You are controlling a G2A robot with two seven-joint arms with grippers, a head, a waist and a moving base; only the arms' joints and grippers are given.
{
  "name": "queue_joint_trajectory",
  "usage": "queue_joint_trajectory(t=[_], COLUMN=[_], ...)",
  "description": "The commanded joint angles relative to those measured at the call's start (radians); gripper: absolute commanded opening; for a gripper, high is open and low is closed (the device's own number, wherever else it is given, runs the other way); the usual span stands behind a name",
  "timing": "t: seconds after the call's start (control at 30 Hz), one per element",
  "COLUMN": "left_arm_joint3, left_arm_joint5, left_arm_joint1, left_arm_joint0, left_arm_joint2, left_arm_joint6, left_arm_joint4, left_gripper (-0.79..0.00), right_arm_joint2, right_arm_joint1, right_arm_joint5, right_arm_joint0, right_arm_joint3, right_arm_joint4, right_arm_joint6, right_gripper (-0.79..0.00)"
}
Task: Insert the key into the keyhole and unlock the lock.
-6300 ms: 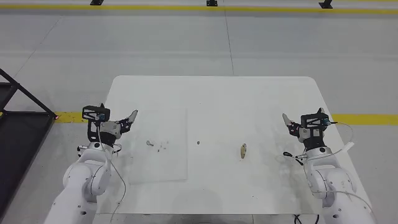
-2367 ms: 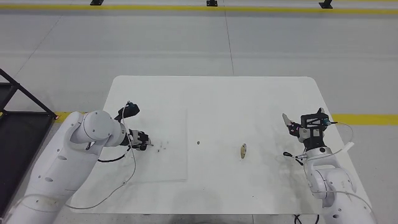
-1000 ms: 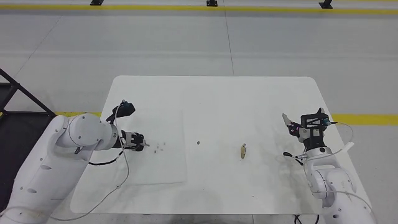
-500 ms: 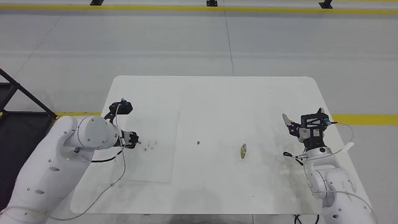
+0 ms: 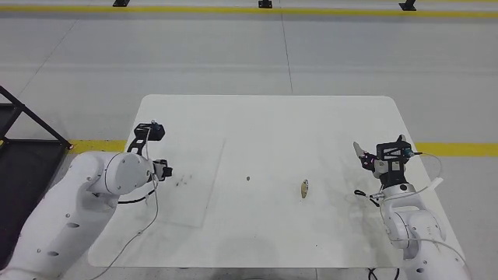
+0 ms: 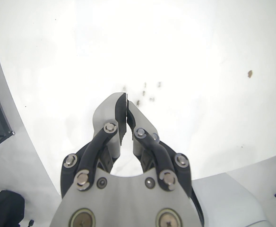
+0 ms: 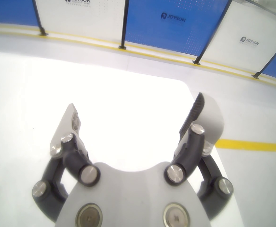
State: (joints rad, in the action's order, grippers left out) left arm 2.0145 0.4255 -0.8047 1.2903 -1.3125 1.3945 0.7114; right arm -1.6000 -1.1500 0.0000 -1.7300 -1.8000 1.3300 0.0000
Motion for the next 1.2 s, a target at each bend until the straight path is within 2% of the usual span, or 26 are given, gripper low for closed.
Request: queue_joint_trajectory(t=[0.0, 0.07, 0.17, 0.23, 0.37, 0.53, 0.63, 0.73, 0.8, 1.17], left_arm_joint3=[0.014, 0.007, -0.027, -0.060, -0.180, -0.305, -0.389, -0.466, -0.501, -0.581], left_arm_joint5=[0.004, -0.019, -0.113, -0.223, -0.453, -0.700, -0.780, -0.807, -0.786, -0.718], left_arm_joint1=[-0.001, -0.004, -0.007, -0.011, -0.018, -0.025, -0.028, -0.030, -0.030, -0.037], left_arm_joint0=[0.003, 0.014, 0.059, 0.094, 0.172, 0.235, 0.233, 0.202, 0.172, 0.037], left_arm_joint2=[-0.042, -0.094, -0.170, -0.215, -0.297, -0.325, -0.319, -0.302, -0.289, -0.206], left_arm_joint6=[-0.011, -0.045, -0.135, -0.167, -0.195, -0.130, -0.046, 0.041, 0.065, 0.134], left_arm_joint4=[-0.093, -0.200, -0.361, -0.517, -0.794, -1.063, -1.208, -1.312, -1.346, -1.468], left_gripper=[-0.785, -0.785, -0.785, -0.785, -0.785, -0.785, -0.785, -0.785, -0.785, -0.785], right_arm_joint2=[0.000, 0.000, 0.000, 0.000, 0.000, 0.000, 0.000, 0.000, 0.000, 0.000], right_arm_joint1=[0.000, 0.000, 0.000, 0.000, 0.000, 0.000, 0.000, 0.000, 0.000, 0.000], right_arm_joint5=[0.000, 0.000, 0.000, 0.000, 0.000, 0.000, 0.000, 0.000, 0.000, 0.000], right_arm_joint0=[0.000, 0.000, 0.000, 0.000, 0.000, 0.000, 0.000, 0.000, 0.000, 0.000], right_arm_joint3=[0.000, 0.000, 0.000, 0.000, 0.000, 0.000, 0.000, 0.000, 0.000, 0.000], right_arm_joint4=[0.000, 0.000, 0.000, 0.000, 0.000, 0.000, 0.000, 0.000, 0.000, 0.000], right_arm_joint6=[0.000, 0.000, 0.000, 0.000, 0.000, 0.000, 0.000, 0.000, 0.000, 0.000], right_gripper=[0.000, 0.000, 0.000, 0.000, 0.000, 0.000, 0.000, 0.000, 0.000, 0.000])
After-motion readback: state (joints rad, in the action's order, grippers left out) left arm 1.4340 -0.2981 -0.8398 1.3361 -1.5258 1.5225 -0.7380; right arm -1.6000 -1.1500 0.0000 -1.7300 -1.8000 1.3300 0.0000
